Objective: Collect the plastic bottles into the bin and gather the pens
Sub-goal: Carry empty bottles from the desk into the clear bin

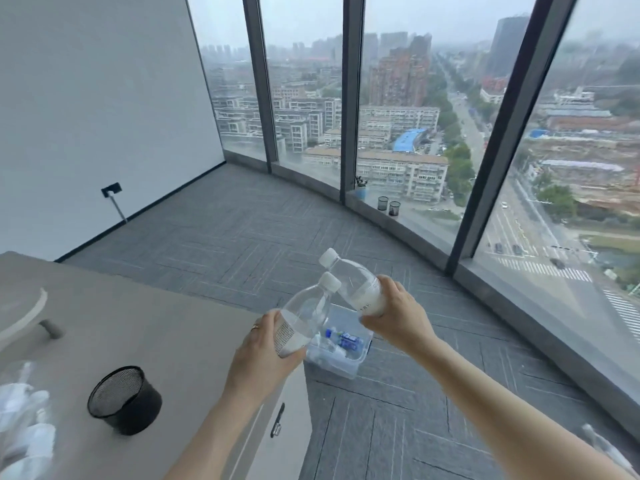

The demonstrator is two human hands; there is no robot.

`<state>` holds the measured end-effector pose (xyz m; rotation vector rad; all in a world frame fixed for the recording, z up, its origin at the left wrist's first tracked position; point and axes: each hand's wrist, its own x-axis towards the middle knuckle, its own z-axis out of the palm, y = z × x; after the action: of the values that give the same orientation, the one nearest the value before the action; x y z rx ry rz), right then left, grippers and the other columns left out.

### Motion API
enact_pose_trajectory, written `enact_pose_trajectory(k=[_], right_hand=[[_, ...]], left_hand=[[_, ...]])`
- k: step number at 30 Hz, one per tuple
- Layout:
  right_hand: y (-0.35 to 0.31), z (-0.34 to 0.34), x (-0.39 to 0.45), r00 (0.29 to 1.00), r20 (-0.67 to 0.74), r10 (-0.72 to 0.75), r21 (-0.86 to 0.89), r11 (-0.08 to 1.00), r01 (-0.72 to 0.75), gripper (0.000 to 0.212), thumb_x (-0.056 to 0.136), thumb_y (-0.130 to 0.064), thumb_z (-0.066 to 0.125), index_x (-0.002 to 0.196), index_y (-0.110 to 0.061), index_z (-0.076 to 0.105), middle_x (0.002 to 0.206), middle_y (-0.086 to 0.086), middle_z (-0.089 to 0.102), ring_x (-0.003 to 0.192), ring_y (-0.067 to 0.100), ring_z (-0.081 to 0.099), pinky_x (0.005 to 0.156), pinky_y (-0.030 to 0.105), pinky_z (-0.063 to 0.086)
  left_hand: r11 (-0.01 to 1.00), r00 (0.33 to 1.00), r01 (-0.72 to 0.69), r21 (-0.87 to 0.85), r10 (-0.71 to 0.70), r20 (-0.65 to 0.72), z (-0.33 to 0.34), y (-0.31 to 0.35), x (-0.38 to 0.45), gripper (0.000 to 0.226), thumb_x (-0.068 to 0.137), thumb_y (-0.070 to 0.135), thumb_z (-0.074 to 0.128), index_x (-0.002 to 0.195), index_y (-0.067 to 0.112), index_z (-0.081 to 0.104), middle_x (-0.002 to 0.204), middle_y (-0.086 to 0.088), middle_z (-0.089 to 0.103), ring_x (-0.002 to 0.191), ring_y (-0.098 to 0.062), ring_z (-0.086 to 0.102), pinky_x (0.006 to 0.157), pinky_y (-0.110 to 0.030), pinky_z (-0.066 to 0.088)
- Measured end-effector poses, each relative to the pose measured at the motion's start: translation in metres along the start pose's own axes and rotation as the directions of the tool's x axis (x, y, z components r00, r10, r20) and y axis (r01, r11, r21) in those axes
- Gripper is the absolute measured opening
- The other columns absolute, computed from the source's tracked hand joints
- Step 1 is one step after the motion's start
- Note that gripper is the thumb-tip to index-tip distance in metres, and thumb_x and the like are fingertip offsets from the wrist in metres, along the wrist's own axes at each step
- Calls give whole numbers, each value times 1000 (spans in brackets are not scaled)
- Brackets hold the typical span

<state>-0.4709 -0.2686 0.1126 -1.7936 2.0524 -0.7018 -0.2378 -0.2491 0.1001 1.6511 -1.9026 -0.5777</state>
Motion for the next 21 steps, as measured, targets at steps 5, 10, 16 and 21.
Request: enact_pose_trajectory(k=[5,10,16,21], right_hand=[[43,-9,21,993,-49,111,9,994,-111,68,72,-31,67,132,-26,36,119,-1,51,104,23,52,80,35,44],[69,-2,63,980,-28,195,-1,981,-195,67,72,-31,67,131,-26,36,119,-2,52,104,23,53,81,35,45],[78,5,131,964,-26,265,14,964,-265,68,72,-31,67,132,-26,36,118,-1,52,103,23,53,83,39,48],[92,15,174,950,4,313,4,950,-313,68,72,-34,68,132,-25,36,116,-1,52,103,23,54,84,41,48]], left_hand=[[997,997,-67,34,66,28,33,16,51,73,71,42,72,131,16,39,127,-2,54,114,-26,51,92,-37,40],[998,996,-55,2,54,75,62,12,110,70,73,35,74,131,15,39,130,-3,53,116,-27,48,95,-36,38],[999,981,0,-33,6,192,77,1,196,64,77,34,70,130,19,36,128,-1,50,113,-23,44,83,-32,36],[991,964,98,-94,-71,255,93,-6,253,63,77,35,69,128,21,35,120,-4,52,105,-24,49,84,-38,44]])
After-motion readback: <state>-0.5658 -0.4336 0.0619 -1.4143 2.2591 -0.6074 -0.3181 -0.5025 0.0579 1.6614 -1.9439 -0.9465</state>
